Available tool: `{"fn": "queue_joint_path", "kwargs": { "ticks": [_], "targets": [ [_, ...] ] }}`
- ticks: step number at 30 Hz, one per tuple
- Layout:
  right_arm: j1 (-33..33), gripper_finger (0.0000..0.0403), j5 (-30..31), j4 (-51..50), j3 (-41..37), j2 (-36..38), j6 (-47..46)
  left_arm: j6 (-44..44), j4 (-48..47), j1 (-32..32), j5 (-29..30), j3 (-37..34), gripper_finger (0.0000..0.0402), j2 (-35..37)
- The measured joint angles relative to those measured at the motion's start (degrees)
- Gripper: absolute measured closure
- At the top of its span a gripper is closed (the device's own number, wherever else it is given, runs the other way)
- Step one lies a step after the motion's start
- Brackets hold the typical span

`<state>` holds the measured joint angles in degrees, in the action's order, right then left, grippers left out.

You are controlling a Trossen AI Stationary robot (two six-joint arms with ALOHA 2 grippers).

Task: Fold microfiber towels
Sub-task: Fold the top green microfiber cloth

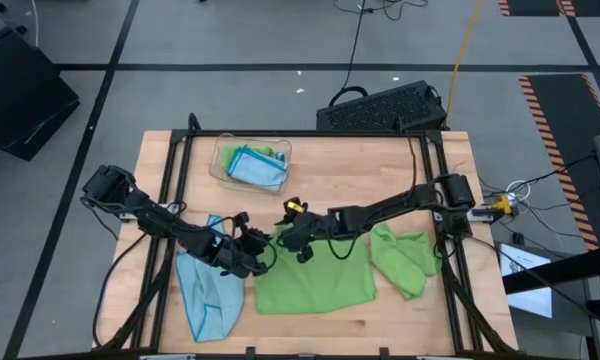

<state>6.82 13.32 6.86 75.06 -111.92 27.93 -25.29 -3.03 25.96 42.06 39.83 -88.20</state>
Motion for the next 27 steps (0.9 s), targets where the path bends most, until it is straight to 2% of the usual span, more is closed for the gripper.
{"fn": "queue_joint_path", "kwargs": {
  "ticks": [4, 6, 10, 15, 17, 20, 24, 27],
  "targets": [
    [-2.63, 0.0204, -2.29, -0.32, 0.07, 0.06, -6.64, 1.39, 0.15, 0.00, 0.02, 0.00, 0.0393, 0.00],
    [-4.90, 0.0200, -8.96, -0.56, -0.01, -0.02, -11.87, 1.57, 0.09, -0.01, 0.63, 0.00, 0.0387, 0.00],
    [-9.70, 0.0194, -27.42, -1.20, 0.01, -0.18, -21.45, 2.80, 0.13, 0.00, 1.51, 0.00, 0.0384, 0.00],
    [-12.52, 0.0188, -40.73, -0.89, 0.01, -1.61, -28.78, 4.65, 0.20, -0.01, 1.55, 0.00, 0.0396, 0.00],
    [-12.78, 0.0188, -43.14, -0.85, 0.01, -2.33, -30.35, 5.05, 0.21, 0.00, 1.77, 0.00, 0.0391, 0.00],
    [-12.69, 0.0188, -43.55, -0.79, 0.01, -3.33, -30.47, 5.12, 0.22, 0.00, 1.99, 0.00, 0.0384, 0.00],
    [-12.34, 0.0188, -44.16, 0.62, 0.12, -3.86, -29.01, 5.17, 0.24, -0.01, 2.00, 0.00, 0.0394, 0.02],
    [-12.30, 0.0188, -47.40, 3.31, -0.01, -4.20, -28.93, 4.91, 0.26, -0.02, 1.99, 0.01, 0.0395, 0.02]
  ]
}}
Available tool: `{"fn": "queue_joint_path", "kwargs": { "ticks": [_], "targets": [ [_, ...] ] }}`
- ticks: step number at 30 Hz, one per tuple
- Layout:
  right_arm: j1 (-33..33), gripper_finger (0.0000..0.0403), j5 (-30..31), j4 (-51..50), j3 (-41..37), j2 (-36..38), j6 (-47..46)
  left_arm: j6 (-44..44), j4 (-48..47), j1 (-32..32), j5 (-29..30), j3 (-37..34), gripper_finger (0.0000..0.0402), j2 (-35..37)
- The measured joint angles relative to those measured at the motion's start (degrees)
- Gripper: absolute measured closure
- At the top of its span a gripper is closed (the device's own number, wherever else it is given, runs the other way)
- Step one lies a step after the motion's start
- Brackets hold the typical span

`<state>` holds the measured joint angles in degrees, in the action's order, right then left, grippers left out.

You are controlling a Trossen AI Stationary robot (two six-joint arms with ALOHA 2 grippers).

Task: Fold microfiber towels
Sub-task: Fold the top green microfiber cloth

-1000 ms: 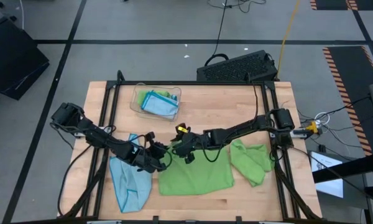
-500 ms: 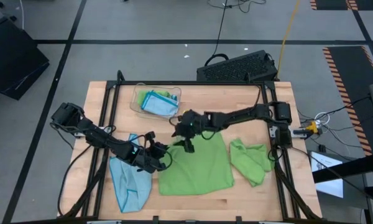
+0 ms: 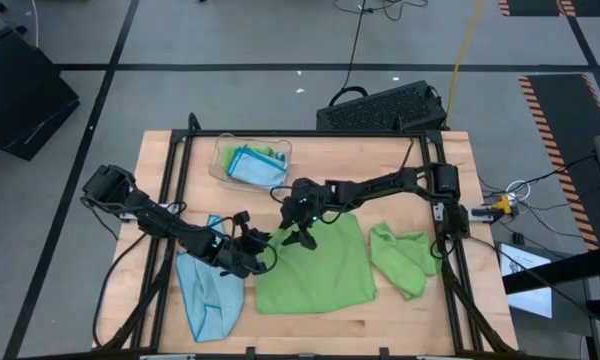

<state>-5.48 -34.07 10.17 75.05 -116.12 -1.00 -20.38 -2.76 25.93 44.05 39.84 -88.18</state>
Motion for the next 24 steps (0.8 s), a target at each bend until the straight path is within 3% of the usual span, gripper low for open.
{"fn": "queue_joint_path", "kwargs": {
  "ticks": [8, 18, 24],
  "targets": [
    [0.39, 0.0212, -6.60, 6.16, 0.11, -0.30, 0.20, -1.74, -0.02, 0.01, 0.00, 0.02, 0.0394, 0.00],
    [0.46, 0.0277, -6.04, 5.82, 0.07, -0.30, 0.57, -2.63, -0.04, 0.00, -0.09, 0.02, 0.0390, 0.00],
    [1.12, 0.0309, -0.69, 5.78, 0.07, -0.30, 2.22, -3.28, -0.07, 0.02, -0.45, 0.02, 0.0389, 0.00]
  ]
}}
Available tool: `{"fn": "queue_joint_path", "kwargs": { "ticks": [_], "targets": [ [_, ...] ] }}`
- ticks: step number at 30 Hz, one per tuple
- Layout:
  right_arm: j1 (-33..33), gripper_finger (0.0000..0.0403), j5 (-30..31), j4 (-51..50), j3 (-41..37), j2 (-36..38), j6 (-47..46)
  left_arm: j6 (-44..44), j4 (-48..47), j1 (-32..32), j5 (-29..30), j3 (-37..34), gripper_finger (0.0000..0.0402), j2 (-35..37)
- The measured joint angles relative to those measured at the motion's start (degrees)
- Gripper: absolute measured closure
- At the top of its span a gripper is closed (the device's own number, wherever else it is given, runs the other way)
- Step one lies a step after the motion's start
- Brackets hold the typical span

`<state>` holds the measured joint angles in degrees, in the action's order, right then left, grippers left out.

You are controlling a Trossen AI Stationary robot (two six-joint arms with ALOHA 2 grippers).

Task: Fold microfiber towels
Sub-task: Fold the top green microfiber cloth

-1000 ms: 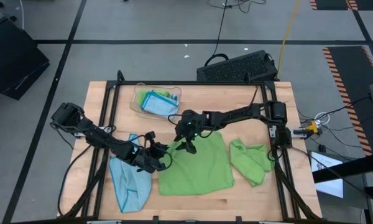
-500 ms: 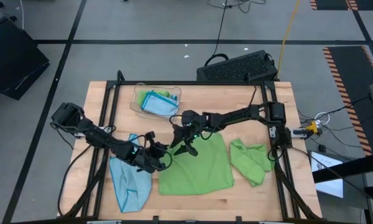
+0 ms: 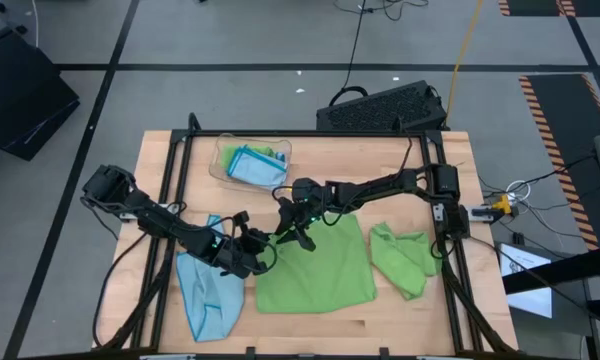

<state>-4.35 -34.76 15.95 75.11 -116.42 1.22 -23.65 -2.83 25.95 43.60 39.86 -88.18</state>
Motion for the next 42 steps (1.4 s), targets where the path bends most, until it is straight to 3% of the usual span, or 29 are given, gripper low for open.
{"fn": "queue_joint_path", "kwargs": {
  "ticks": [7, 15, 24, 29, 35, 42],
  "targets": [
    [1.21, 0.0331, 4.69, 0.11, 0.00, 0.00, 2.55, -0.44, 0.00, -0.01, -0.07, 0.00, 0.0391, 0.00],
    [1.15, 0.0397, 6.78, 0.09, 0.00, 0.00, 2.58, -0.98, 0.00, -0.02, -0.57, 0.00, 0.0381, 0.00],
    [1.00, 0.0400, 14.23, -1.74, -0.02, 0.79, 5.43, -9.12, -0.23, -0.01, -2.99, 0.00, 0.0386, 0.00],
    [0.84, 0.0401, 19.95, -4.20, -0.07, 1.31, 7.41, -17.68, -2.31, 0.43, -7.59, 0.04, 0.0324, 0.04],
    [0.60, 0.0402, 25.91, -9.07, -0.09, 2.46, 9.63, -26.35, -4.54, 2.48, -7.82, 0.04, 0.0236, 0.04],
    [0.61, 0.0402, 32.01, -13.84, -0.04, 5.88, 12.14, -32.18, -5.15, 4.41, -7.77, 0.04, 0.0199, 0.04]
  ]
}}
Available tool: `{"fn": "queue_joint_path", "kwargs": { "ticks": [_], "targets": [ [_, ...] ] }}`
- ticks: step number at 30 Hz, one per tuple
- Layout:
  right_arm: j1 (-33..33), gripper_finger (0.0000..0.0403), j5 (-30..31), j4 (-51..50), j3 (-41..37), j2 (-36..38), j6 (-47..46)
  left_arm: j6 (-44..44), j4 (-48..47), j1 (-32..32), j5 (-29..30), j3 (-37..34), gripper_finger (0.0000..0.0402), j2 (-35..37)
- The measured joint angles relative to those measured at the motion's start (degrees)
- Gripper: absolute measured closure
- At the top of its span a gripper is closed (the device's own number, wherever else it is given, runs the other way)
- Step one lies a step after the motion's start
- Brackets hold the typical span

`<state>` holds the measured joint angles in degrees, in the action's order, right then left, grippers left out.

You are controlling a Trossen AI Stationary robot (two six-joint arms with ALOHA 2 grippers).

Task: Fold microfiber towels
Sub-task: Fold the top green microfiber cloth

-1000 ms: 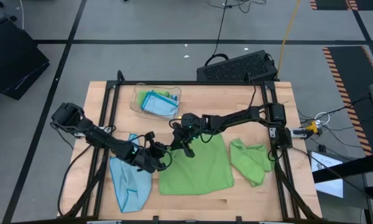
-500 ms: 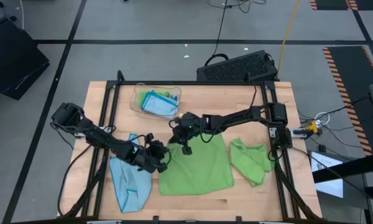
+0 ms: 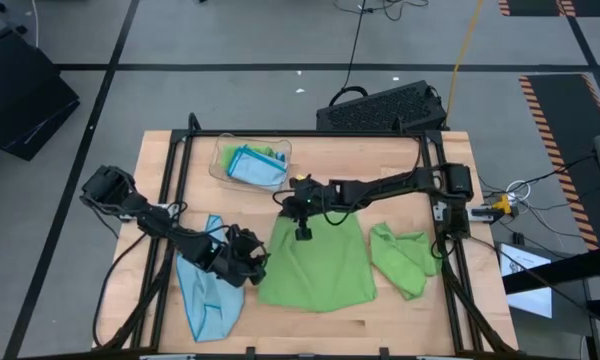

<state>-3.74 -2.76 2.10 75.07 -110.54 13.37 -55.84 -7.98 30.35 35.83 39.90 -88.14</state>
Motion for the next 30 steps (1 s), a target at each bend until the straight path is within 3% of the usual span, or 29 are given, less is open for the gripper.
{"fn": "queue_joint_path", "kwargs": {
  "ticks": [3, 10, 14, 17, 25, 30],
  "targets": [
    [-0.30, 0.0402, 2.90, -1.56, 0.00, 1.51, 1.13, -0.98, 0.32, 0.87, -0.03, 0.00, 0.0204, 0.00],
    [-1.19, 0.0403, 2.93, -2.00, 0.00, 4.02, 1.17, -4.15, 0.66, 2.17, -0.02, 0.00, 0.0230, -1.15],
    [-1.17, 0.0403, 2.90, -1.68, 0.00, 4.61, 1.30, -11.93, 1.25, 2.14, -3.49, 0.00, 0.0234, -4.47],
    [-1.19, 0.0403, 2.90, -1.95, 0.00, 4.59, 1.29, -16.37, 3.31, 1.81, -7.75, -0.02, 0.0225, -6.98],
    [-1.27, 0.0403, 2.92, -1.98, 0.00, 4.57, 2.50, -21.01, 7.61, 1.81, -9.78, -0.04, 0.0181, -8.26],
    [-2.29, 0.0403, 2.94, -2.14, 0.00, 4.57, 3.00, -21.22, 12.52, 2.03, -16.48, -0.05, 0.0181, -8.31]
  ]
}}
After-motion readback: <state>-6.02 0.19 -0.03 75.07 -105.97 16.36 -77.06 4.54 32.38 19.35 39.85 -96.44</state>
